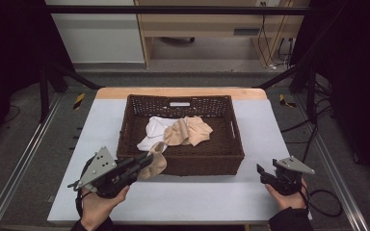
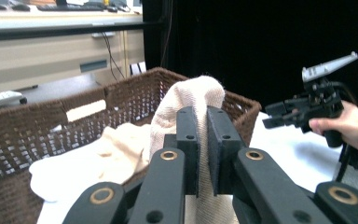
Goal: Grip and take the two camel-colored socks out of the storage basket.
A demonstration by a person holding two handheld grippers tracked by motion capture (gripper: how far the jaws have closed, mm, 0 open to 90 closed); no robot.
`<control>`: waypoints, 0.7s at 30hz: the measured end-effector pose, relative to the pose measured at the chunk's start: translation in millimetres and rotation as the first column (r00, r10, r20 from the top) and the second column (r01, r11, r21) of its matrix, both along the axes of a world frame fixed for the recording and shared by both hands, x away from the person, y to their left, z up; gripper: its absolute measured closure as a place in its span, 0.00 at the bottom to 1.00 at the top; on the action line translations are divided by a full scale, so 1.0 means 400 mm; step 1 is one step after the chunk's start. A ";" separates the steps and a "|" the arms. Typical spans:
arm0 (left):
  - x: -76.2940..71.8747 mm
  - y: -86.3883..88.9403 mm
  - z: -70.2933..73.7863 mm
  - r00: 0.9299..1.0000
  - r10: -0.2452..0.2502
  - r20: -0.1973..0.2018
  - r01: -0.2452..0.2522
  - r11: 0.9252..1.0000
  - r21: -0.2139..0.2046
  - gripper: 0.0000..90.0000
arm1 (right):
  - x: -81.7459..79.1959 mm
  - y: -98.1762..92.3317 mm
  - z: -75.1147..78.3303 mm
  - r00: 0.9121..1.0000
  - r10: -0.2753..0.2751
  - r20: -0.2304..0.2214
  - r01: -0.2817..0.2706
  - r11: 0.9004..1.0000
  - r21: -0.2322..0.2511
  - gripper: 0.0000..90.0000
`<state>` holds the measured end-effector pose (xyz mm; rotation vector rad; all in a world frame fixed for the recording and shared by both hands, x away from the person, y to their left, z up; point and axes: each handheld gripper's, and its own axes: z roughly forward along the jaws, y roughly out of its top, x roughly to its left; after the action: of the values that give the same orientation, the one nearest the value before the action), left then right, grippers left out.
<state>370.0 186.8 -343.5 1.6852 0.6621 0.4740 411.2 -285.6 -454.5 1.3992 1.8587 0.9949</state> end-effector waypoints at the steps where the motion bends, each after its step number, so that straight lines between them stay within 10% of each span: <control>1: 0.000 0.000 0.000 1.000 0.000 0.000 0.000 1.000 0.000 0.93 | 0.000 0.000 0.000 1.000 0.000 0.000 0.000 1.000 0.000 0.41; 21: -0.013 0.001 -0.175 0.982 -0.012 -0.187 0.040 0.988 0.150 0.93 | -0.002 -0.003 -0.006 1.000 0.007 -0.016 -0.006 1.000 0.007 0.41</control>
<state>364.7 187.3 -413.5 1.8980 0.7534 0.3588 410.5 -286.8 -456.9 1.4099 1.8742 0.9968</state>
